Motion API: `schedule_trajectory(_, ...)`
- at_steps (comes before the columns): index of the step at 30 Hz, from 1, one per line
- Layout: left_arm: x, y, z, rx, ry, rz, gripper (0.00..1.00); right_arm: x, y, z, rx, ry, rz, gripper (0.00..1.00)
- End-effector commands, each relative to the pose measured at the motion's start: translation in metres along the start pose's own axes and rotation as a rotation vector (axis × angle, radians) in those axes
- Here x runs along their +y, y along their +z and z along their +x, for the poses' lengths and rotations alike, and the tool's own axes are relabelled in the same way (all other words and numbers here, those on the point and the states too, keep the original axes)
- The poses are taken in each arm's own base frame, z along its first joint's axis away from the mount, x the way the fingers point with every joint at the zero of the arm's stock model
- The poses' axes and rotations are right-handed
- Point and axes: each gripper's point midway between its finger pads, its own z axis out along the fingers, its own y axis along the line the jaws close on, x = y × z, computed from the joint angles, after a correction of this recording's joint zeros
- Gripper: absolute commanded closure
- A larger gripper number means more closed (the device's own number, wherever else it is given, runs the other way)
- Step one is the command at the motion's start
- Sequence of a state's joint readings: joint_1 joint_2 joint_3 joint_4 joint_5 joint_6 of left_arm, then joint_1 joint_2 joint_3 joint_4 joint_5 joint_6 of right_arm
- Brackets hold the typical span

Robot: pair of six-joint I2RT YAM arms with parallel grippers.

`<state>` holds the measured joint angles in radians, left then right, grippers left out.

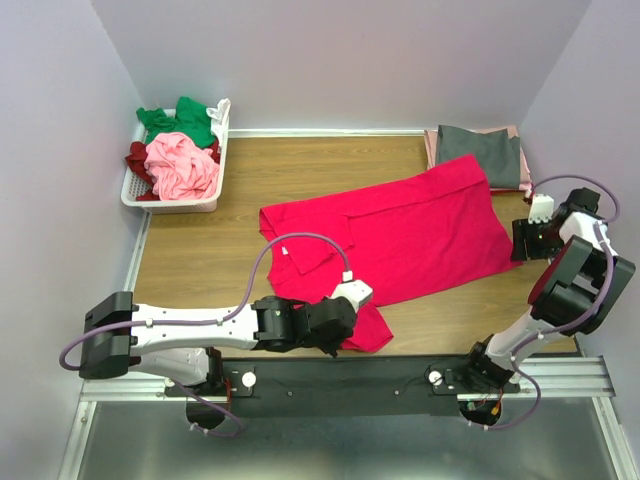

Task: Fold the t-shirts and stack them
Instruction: Fold the tshirt

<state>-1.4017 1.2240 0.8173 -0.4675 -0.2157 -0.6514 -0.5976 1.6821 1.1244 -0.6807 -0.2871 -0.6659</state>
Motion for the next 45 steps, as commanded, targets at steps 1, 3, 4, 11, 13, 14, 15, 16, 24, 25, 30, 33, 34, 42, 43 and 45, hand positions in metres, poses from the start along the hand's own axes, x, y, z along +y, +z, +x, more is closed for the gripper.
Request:
schedule_trajectory(1, -0.002, -0.003, -0.005, -0.020, -0.015, 0.019, 1.00, -0.027, 0.004, 0.004, 0.022, 0.024, 0.082, 0.38)
schedule_trajectory(3, -0.002, -0.003, -0.005, -0.020, -0.022, 0.018, 1.00, -0.031, 0.005, 0.006, 0.024, 0.029, 0.084, 0.39)
schedule_trajectory(4, -0.001, -0.004, -0.006, -0.020, -0.023, 0.016, 1.00, -0.032, 0.008, 0.009, 0.031, 0.038, 0.079, 0.42)
schedule_trajectory(11, 0.005, -0.006, -0.009, -0.010, -0.021, 0.000, 1.00, -0.025, 0.023, 0.006, 0.010, 0.069, 0.001, 0.50)
schedule_trajectory(13, 0.007, -0.006, -0.010, -0.009, -0.020, -0.010, 1.00, -0.022, 0.027, 0.005, 0.006, 0.077, -0.023, 0.50)
schedule_trajectory(14, 0.006, -0.006, -0.011, -0.008, -0.020, -0.011, 1.00, -0.020, 0.029, 0.005, 0.004, 0.079, -0.033, 0.50)
schedule_trajectory(15, 0.006, -0.006, -0.011, -0.009, -0.020, -0.010, 1.00, -0.020, 0.030, 0.005, 0.003, 0.081, -0.039, 0.50)
schedule_trajectory(16, 0.006, -0.006, -0.012, -0.011, -0.022, -0.009, 1.00, -0.019, 0.033, 0.007, 0.010, 0.085, -0.048, 0.51)
schedule_trajectory(24, 0.004, -0.008, -0.015, -0.012, -0.030, -0.007, 1.00, -0.012, 0.041, 0.010, 0.012, 0.084, -0.090, 0.68)
schedule_trajectory(25, 0.004, -0.008, -0.015, -0.012, -0.030, -0.007, 1.00, -0.012, 0.040, 0.009, 0.007, 0.081, -0.088, 0.71)
schedule_trajectory(30, 0.006, -0.008, -0.013, -0.005, -0.030, -0.012, 1.00, -0.012, 0.033, 0.007, -0.006, 0.061, -0.078, 0.77)
schedule_trajectory(33, 0.006, -0.010, -0.014, -0.009, -0.032, -0.011, 1.00, -0.015, 0.020, 0.002, -0.025, 0.046, -0.042, 0.71)
schedule_trajectory(34, 0.006, -0.010, -0.013, -0.008, -0.032, -0.010, 1.00, -0.016, 0.015, -0.001, -0.035, 0.048, -0.029, 0.63)
schedule_trajectory(42, 0.006, -0.010, -0.013, -0.011, -0.028, -0.012, 1.00, -0.014, -0.005, -0.024, -0.109, 0.051, -0.036, 0.52)
schedule_trajectory(43, 0.006, -0.010, -0.014, -0.013, -0.029, -0.012, 1.00, -0.013, -0.002, -0.023, -0.101, 0.061, -0.051, 0.52)
schedule_trajectory(45, 0.005, -0.010, -0.015, -0.014, -0.029, -0.008, 1.00, -0.011, 0.003, -0.021, -0.088, 0.068, -0.073, 0.52)
